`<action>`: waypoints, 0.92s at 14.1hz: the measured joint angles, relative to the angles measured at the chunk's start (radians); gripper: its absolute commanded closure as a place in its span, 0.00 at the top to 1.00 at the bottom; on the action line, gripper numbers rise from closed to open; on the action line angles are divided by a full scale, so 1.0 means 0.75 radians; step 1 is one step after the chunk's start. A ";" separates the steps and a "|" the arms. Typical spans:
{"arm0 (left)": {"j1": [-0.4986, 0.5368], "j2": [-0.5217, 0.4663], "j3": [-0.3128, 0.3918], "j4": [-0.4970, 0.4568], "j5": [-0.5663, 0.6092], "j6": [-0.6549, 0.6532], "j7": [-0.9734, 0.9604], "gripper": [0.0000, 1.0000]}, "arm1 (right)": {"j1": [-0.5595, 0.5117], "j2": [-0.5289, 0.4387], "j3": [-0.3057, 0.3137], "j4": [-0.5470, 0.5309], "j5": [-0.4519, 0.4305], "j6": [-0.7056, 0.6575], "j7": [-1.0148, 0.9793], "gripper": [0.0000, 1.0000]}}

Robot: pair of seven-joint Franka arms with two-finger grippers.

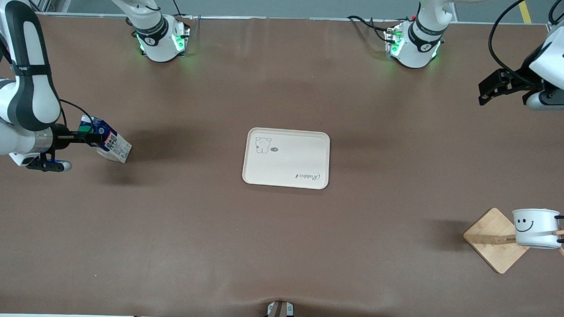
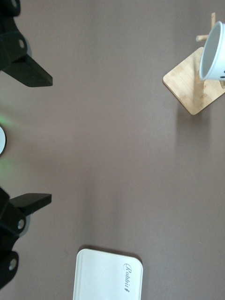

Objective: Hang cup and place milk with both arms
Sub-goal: 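Lower the milk carton onto the table and open the right gripper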

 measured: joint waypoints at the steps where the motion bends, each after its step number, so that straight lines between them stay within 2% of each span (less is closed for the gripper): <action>1: 0.005 -0.001 0.004 0.003 0.000 -0.001 0.000 1.00 | 0.000 0.000 0.000 0.000 0.000 0.000 0.000 1.00; 13: 0.005 -0.002 0.001 0.014 0.000 -0.041 -0.005 1.00 | 0.000 -0.002 0.000 0.026 0.000 -0.009 0.000 1.00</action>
